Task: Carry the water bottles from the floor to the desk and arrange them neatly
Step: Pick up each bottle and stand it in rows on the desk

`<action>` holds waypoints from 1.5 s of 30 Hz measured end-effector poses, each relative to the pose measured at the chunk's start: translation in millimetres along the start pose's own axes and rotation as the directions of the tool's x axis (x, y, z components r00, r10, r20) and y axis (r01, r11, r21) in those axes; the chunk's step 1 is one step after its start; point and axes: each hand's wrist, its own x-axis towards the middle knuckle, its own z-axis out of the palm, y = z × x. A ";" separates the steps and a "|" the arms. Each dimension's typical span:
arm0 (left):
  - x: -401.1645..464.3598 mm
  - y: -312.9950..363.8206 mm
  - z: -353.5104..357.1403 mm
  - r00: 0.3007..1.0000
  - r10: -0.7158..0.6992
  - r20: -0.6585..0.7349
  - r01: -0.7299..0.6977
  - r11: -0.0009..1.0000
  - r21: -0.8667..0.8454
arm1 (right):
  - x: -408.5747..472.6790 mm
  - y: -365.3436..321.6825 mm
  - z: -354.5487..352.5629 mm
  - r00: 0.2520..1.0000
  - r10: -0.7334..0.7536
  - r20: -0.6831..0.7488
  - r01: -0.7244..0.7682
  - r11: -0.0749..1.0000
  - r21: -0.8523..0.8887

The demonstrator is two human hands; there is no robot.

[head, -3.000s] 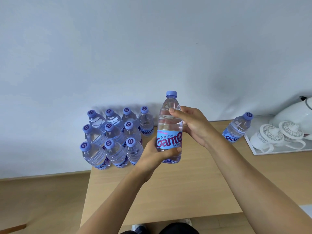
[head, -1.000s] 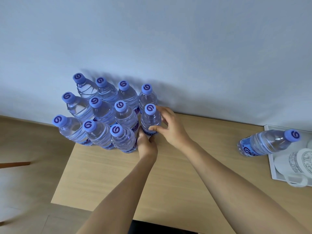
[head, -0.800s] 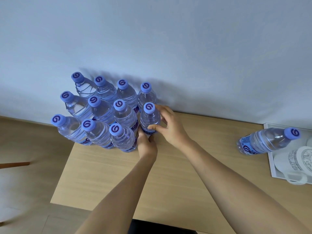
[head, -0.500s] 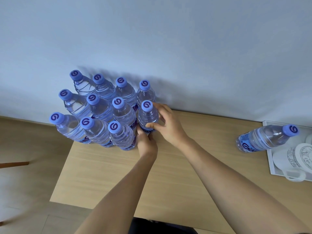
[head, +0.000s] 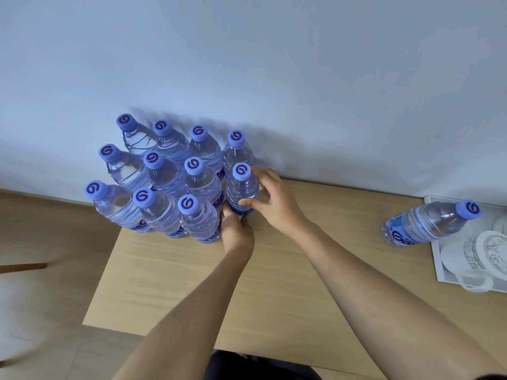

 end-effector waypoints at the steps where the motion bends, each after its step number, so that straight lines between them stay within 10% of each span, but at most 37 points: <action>1: -0.6 -0.4 -0.7 1.000 -0.001 0.007 0.001 1.000 0.007 | -0.5 0.2 -0.2 1.000 0.003 0.000 -0.003 1.000 -0.001; 25: -34.1 -12.8 -20.1 0.976 0.010 0.216 -0.032 0.994 0.101 | -42.9 11.5 -11.8 0.972 0.231 -0.042 -0.233 0.972 -0.035; 45: -106.6 90.6 65.4 0.751 0.284 0.596 -0.369 0.929 0.022 | -147.5 -24.7 -172.0 0.760 0.225 -0.610 -0.240 0.969 0.059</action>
